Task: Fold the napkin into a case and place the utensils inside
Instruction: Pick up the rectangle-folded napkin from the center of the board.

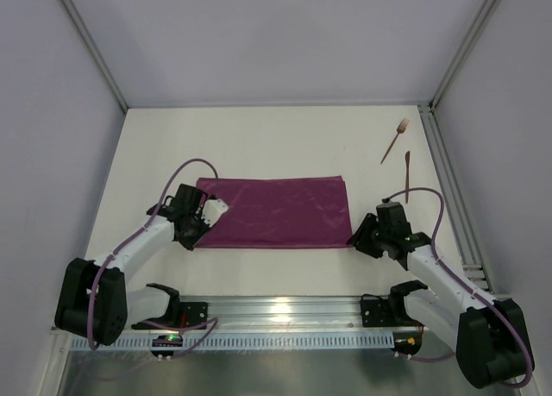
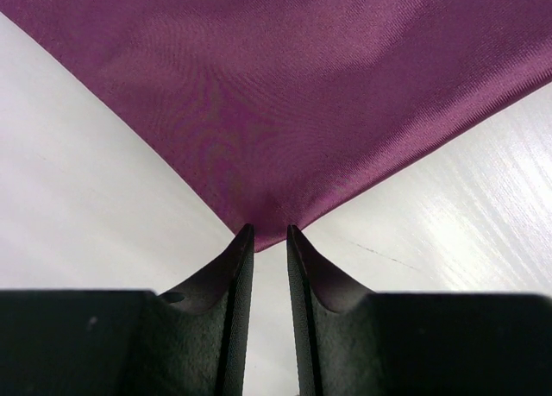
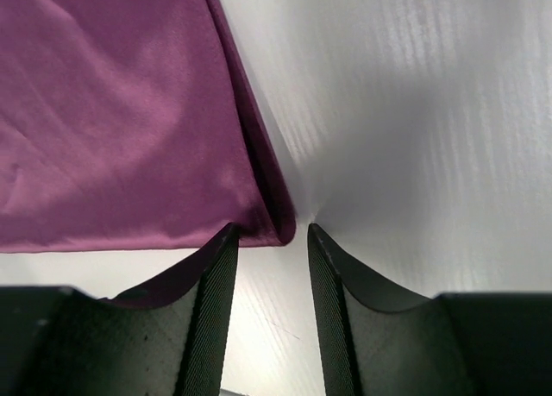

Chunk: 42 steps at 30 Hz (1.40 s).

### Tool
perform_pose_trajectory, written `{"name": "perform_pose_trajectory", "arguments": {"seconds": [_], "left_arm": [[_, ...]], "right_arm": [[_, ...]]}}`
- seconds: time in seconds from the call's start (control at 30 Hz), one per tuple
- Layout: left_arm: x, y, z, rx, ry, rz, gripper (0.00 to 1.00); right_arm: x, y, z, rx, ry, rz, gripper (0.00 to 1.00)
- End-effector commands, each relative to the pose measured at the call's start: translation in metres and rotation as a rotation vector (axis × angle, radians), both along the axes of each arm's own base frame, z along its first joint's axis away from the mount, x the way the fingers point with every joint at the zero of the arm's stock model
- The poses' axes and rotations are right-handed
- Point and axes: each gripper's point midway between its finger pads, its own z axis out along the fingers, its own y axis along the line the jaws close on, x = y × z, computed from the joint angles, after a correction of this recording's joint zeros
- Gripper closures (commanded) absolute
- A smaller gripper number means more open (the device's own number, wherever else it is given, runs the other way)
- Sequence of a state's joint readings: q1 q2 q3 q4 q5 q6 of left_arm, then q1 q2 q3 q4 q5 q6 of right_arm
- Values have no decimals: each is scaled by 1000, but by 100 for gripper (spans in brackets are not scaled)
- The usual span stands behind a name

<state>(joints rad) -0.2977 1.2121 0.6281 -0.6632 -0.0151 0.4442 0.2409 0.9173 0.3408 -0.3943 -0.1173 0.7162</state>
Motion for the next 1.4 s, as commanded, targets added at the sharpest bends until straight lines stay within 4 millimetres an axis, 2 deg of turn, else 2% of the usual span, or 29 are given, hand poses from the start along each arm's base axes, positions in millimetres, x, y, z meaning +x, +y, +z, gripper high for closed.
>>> {"name": "perform_pose_trajectory", "arguments": {"seconds": [0.0,0.23,0.43,0.57,0.6,0.73,0.9,0.97,1.07,1.1,1.17,1.2,1.27,1.3,1.33,1.37], "left_arm": [[8,-1,9,-10,-39,19,76],[8,-1,10,-15,-44,18,76],[6,0,10,-15,-42,23,76],[9,0,14,-20,-71,26,76],[13,-1,16,-25,-90,32,76],[21,-2,22,-57,-110,61,75],[41,-4,36,-133,-130,145,66],[48,2,30,-123,-111,190,66],[56,4,24,-130,-84,235,67],[56,2,18,-136,-55,241,67],[56,-3,14,-153,-34,242,67],[55,-4,11,-160,-20,242,68],[52,-5,9,-162,-7,241,68],[52,-5,8,-161,0,242,68],[51,-5,6,-159,6,243,69],[50,-5,6,-160,9,246,71]], "right_arm": [[-5,7,-11,56,31,-20,58],[0,8,-8,83,4,-58,60],[6,0,-10,46,-17,-94,75],[13,-2,-4,18,-42,-78,87],[15,-4,-1,4,-45,-75,91],[18,-12,8,-56,-65,-55,97],[20,-19,26,-134,-96,19,97],[20,-19,29,-151,-96,44,97],[23,-13,34,-164,-92,92,97],[27,-7,41,-163,-105,112,97],[29,-1,41,-231,-104,163,97],[37,7,53,-244,-133,185,97],[40,27,54,-300,-138,276,97],[50,41,69,-297,-173,303,97],[54,53,72,-299,-180,337,97],[51,74,64,-314,-156,412,97]]}}
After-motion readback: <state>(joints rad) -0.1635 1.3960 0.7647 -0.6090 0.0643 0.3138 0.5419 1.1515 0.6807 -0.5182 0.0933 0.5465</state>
